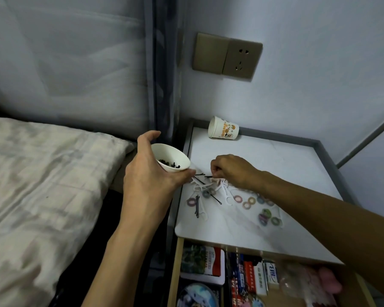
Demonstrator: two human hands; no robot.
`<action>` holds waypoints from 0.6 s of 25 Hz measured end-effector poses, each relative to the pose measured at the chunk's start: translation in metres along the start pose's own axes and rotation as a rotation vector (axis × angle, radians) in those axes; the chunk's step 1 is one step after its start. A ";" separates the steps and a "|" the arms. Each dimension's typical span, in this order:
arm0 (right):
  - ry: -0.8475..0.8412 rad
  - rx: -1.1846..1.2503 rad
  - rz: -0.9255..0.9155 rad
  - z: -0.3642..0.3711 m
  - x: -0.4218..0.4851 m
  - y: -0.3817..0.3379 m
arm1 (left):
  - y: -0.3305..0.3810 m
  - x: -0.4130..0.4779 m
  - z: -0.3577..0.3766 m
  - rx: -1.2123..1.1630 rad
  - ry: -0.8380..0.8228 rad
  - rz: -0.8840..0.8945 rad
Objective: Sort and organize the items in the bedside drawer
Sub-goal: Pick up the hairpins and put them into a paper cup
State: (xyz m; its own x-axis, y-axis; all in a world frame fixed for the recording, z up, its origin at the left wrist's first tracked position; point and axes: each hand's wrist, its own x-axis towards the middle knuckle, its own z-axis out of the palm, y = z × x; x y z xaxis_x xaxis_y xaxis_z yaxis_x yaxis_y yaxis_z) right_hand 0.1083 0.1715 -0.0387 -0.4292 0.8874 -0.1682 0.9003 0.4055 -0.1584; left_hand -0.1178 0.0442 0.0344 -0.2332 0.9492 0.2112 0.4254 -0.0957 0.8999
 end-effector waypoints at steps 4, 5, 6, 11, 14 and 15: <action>0.084 -0.116 -0.012 0.004 -0.006 0.009 | 0.001 -0.001 0.001 -0.004 0.004 -0.005; 0.133 -0.129 -0.016 0.005 -0.005 0.010 | 0.000 0.000 0.002 -0.010 0.011 -0.004; 0.173 -0.108 -0.017 0.003 -0.004 0.008 | 0.000 0.001 0.002 -0.017 0.019 -0.004; 0.153 0.114 -0.031 -0.006 0.009 -0.019 | -0.002 0.003 0.001 -0.018 0.043 -0.011; 0.096 0.106 -0.004 0.003 0.021 -0.034 | -0.003 0.004 -0.003 -0.019 0.047 -0.006; 0.097 0.114 0.010 0.005 0.024 -0.037 | -0.003 0.004 -0.003 -0.013 0.050 -0.005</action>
State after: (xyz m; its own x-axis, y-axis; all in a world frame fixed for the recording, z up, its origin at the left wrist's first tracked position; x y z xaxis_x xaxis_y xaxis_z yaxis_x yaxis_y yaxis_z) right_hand 0.0645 0.1772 -0.0423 -0.4061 0.9106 -0.0761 0.8880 0.3737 -0.2680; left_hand -0.1230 0.0472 0.0335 -0.2785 0.9336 0.2253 0.4126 -0.0955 0.9059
